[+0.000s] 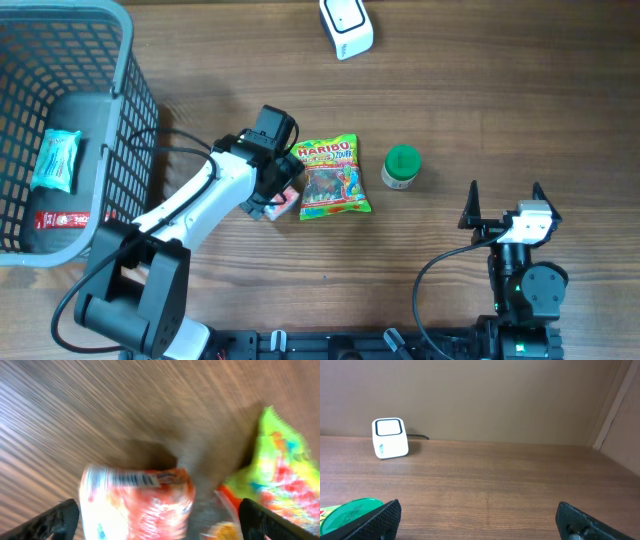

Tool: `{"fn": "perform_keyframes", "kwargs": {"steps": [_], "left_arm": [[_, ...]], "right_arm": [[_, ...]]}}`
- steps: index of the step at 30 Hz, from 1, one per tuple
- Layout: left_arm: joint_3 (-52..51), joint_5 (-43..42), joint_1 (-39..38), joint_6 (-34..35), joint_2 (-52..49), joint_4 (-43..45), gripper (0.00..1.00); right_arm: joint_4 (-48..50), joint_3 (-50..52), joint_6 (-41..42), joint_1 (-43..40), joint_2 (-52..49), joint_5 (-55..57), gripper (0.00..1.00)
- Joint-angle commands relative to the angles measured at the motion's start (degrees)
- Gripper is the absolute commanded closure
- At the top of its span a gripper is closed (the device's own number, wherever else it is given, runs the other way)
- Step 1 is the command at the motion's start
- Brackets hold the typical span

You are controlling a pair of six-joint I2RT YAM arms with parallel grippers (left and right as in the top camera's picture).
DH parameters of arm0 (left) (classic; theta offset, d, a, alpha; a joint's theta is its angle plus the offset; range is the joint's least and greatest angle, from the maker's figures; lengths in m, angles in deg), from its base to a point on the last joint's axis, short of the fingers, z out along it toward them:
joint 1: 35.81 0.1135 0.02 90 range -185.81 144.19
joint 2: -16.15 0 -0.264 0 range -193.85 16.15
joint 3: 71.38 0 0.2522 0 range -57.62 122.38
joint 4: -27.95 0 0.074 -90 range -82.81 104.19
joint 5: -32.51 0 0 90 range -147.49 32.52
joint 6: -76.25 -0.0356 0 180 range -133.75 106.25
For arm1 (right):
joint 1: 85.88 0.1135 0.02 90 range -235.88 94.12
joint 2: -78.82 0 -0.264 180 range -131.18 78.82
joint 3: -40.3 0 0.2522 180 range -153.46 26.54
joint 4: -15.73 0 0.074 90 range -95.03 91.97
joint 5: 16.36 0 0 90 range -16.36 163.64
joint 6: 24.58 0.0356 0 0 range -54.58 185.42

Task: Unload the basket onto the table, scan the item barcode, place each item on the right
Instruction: 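Place the pink-white box on the table left of the Haribo bag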

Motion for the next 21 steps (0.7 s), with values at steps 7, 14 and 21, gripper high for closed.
{"fn": "perform_keyframes", "kwargs": {"steps": [7,14,21], "left_arm": [[14.6,-0.1,0.9,-6.3,8.4,-4.1,0.00],[53.1,28.1,3.4,-20.0,15.2,-26.7,0.00],[60.6,30.2,27.6,-19.0,15.1,-38.4,0.00]], "right_arm": [[0.3,0.0,-0.5,0.1,0.2,-0.2,0.00],[0.2,0.0,-0.5,0.1,0.2,-0.2,0.00],[0.3,0.1,-0.5,0.1,0.2,-0.2,0.00]]}}
